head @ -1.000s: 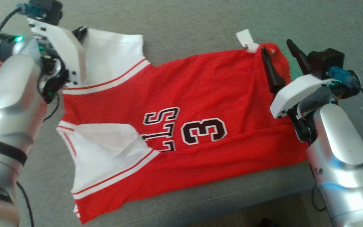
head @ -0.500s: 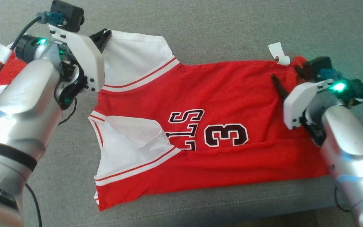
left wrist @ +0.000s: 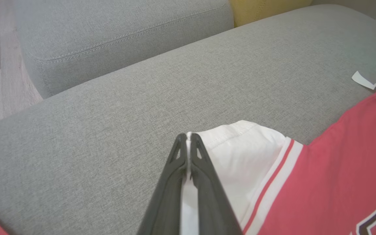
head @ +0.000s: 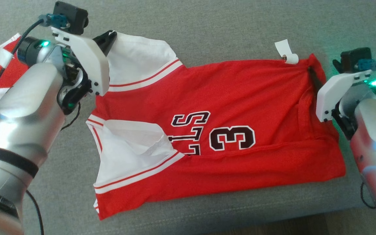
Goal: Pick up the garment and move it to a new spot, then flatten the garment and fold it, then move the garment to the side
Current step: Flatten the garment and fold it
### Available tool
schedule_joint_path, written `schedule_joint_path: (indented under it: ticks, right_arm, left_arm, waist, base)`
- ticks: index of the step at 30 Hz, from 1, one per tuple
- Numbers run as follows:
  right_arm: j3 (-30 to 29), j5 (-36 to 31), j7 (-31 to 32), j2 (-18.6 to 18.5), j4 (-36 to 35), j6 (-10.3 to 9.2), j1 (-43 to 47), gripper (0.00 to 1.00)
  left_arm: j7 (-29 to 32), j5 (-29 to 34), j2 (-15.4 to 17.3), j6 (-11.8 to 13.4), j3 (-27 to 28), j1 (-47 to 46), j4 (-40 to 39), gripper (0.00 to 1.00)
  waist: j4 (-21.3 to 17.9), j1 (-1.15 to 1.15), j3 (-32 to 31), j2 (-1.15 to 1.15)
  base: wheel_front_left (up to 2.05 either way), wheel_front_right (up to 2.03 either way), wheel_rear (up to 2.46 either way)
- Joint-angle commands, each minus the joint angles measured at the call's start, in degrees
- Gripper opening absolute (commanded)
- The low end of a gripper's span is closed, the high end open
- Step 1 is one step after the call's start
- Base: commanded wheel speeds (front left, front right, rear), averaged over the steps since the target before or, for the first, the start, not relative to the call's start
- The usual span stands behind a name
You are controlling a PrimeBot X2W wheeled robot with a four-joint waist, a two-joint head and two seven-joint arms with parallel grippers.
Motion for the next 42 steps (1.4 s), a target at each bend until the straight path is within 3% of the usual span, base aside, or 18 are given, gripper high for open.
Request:
schedule_joint_path:
  ticks: [1, 22, 23, 24, 25, 35, 38, 42]
  right_arm:
    - [-0.14, -0.82, -1.04, -0.08, 0.10, -0.04, -2.19, 1.00]
    - [-0.36, 3.03, -4.81, 0.66, 10.31, -0.04, -9.12, 1.00]
    - [-0.21, 3.44, -4.52, 0.70, 10.82, -0.04, -9.35, 0.56]
    - [-0.12, 3.95, -4.28, 0.75, 11.27, -0.04, -9.58, 0.18]
    - [0.14, 4.40, -4.01, 0.80, 11.67, -0.04, -9.74, 0.00]
    - [3.38, 8.45, -8.37, -1.46, 11.97, -0.04, -10.08, 0.00]
    - [5.46, 5.61, -11.51, -3.41, 11.80, -0.04, -10.77, 0.00]
    - [4.62, 5.54, -15.89, -3.00, 11.93, -0.04, -11.81, 0.00]
  left_arm:
    - [-0.54, -0.78, 2.18, 0.08, 1.61, -4.09, -0.74, 0.00]
    - [-2.19, -2.98, 1.96, 0.08, -1.83, -6.88, 0.35, 0.00]
    - [-2.27, -3.07, 1.95, 0.08, -1.98, -6.98, 0.46, 0.00]
    - [-2.36, -3.17, 1.93, 0.08, -2.12, -7.07, 0.58, 0.00]
    - [-2.45, -3.27, 1.91, 0.08, -2.27, -7.15, 0.73, 0.00]
    - [-6.46, -3.82, 1.83, 0.84, -1.90, -7.99, 4.82, 0.00]
    - [-8.02, -3.61, 1.73, 1.77, -1.50, -8.73, 6.16, 0.00]
    - [-10.68, -3.18, 1.02, 2.88, -1.11, -9.81, 7.75, 0.00]
  waist:
    - [0.16, 0.00, 0.35, 0.00]
    - [2.46, 0.00, 3.18, 0.00]
    - [2.49, 0.00, 3.25, 0.00]
    - [2.52, 0.00, 3.31, 0.00]
    - [2.54, 0.00, 3.34, 0.00]
    - [2.03, 0.00, 2.01, 0.00]
    - [1.92, 0.00, 1.99, 0.00]
    - [1.75, 0.00, 1.98, 0.00]
  base:
    - [0.00, 0.00, 0.00]
    - [0.00, 0.00, 0.00]
    - [0.00, 0.00, 0.00]
    - [0.00, 0.00, 0.00]
    - [0.00, 0.00, 0.00]
    - [0.00, 0.00, 0.00]
    - [0.00, 0.00, 0.00]
    - [0.00, 0.00, 0.00]
